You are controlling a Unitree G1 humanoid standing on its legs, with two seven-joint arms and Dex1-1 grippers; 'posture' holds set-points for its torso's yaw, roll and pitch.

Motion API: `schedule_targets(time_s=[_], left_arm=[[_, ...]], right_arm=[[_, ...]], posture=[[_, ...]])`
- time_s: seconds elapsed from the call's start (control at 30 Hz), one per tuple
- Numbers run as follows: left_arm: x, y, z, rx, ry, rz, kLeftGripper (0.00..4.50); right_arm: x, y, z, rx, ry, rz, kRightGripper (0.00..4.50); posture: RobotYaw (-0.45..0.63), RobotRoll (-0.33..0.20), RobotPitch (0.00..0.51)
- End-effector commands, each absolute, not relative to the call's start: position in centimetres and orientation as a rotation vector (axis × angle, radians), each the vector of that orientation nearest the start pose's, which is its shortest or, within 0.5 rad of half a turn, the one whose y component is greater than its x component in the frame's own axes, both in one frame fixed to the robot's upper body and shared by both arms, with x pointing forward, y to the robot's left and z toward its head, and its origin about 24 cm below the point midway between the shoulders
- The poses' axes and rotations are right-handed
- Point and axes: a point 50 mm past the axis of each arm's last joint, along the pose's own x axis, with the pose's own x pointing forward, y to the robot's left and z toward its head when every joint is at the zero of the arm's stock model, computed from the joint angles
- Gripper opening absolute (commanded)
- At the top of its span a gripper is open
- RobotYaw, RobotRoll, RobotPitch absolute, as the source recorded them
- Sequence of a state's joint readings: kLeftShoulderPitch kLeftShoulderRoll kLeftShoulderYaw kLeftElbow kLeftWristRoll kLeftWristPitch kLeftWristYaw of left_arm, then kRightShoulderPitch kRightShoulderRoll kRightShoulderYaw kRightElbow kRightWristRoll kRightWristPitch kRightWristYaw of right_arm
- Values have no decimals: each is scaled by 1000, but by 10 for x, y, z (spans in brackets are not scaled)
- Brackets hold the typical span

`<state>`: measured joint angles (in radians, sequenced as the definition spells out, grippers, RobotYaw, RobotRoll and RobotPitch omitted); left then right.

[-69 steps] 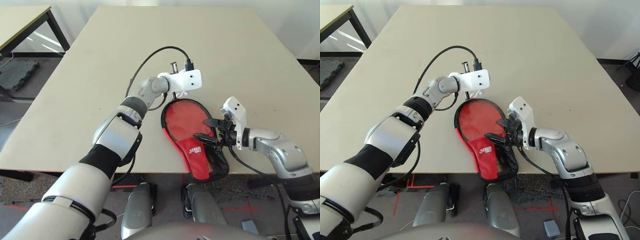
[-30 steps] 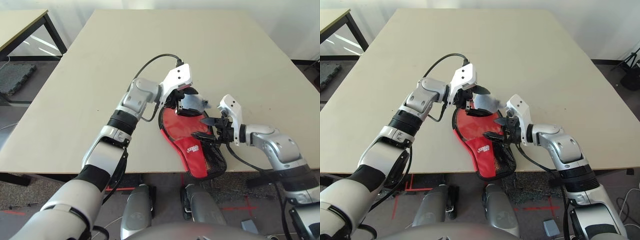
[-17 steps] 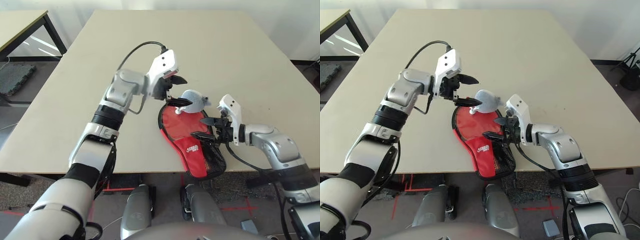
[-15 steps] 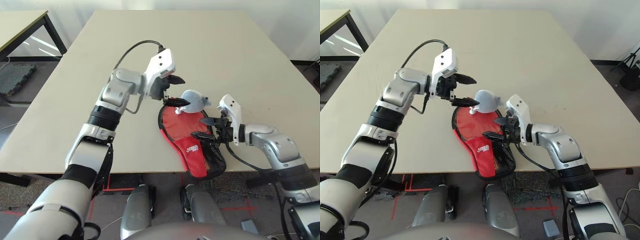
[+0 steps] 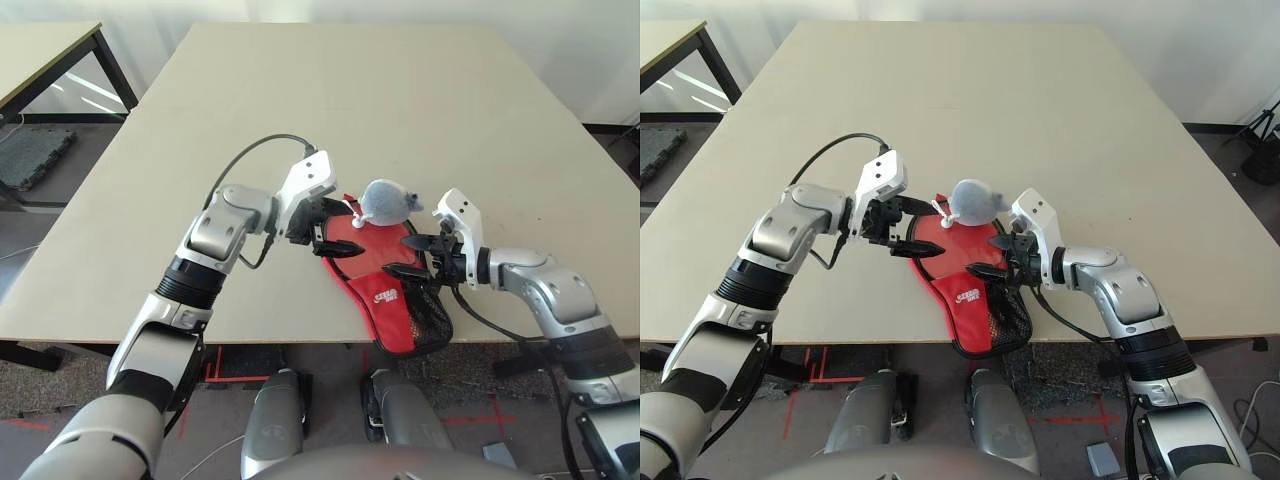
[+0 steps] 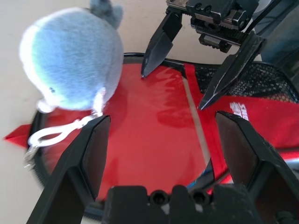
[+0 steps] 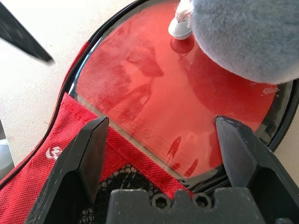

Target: Store the ping-pong paddle in its case and zip it.

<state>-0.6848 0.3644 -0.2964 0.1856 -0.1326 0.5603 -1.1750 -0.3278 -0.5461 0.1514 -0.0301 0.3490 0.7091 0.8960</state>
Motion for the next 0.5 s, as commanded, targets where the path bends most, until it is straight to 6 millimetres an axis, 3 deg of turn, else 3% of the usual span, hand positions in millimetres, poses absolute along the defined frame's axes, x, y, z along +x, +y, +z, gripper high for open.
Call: schedule_targets(time_s=[0.03, 0.4, 0.5], left_arm=[[318, 91, 111, 330, 401, -1345, 4478], [321, 87, 86, 361, 450, -1330, 4478], [319, 87, 80, 375, 463, -1332, 4478]], right_arm=[[267, -174, 56, -61, 674, 982, 4500], [273, -193, 81, -88, 629, 964, 4500], [273, -198, 98, -72, 595, 986, 4500]], posture=[[52, 0, 107], [29, 0, 102], [31, 0, 101]])
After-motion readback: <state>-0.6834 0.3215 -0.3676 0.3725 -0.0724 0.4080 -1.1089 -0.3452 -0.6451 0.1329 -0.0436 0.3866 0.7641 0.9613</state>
